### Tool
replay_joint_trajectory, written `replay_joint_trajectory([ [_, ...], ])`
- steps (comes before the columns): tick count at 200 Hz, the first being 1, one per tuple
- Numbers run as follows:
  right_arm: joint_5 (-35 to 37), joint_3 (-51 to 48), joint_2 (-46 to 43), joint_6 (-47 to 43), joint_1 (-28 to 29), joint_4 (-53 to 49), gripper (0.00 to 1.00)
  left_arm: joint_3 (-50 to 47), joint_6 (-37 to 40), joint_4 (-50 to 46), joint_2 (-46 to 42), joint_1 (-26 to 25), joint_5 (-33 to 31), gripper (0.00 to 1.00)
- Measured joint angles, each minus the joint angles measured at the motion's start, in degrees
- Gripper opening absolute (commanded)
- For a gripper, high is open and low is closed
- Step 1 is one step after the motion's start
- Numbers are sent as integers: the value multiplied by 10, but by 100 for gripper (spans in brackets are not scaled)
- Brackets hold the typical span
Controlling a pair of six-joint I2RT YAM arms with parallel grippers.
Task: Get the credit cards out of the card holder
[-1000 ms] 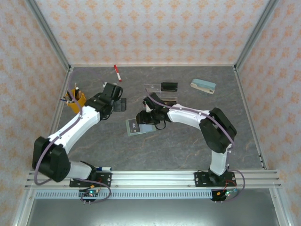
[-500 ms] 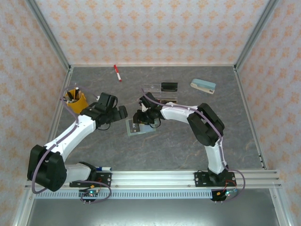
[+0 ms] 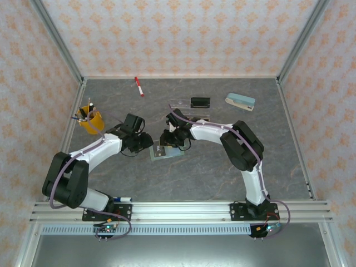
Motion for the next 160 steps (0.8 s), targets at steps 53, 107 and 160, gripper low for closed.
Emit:
replay_joint_trajectory([
  [53, -6, 0, 2, 0, -3, 0, 28, 0, -6, 37, 53, 0, 30, 8],
  [107, -15, 0, 6, -1, -4, 0, 25, -4, -6, 56, 94, 1, 41, 2],
  [160, -33, 0, 10, -5, -7, 1, 21, -8, -3, 64, 95, 2, 40, 0],
])
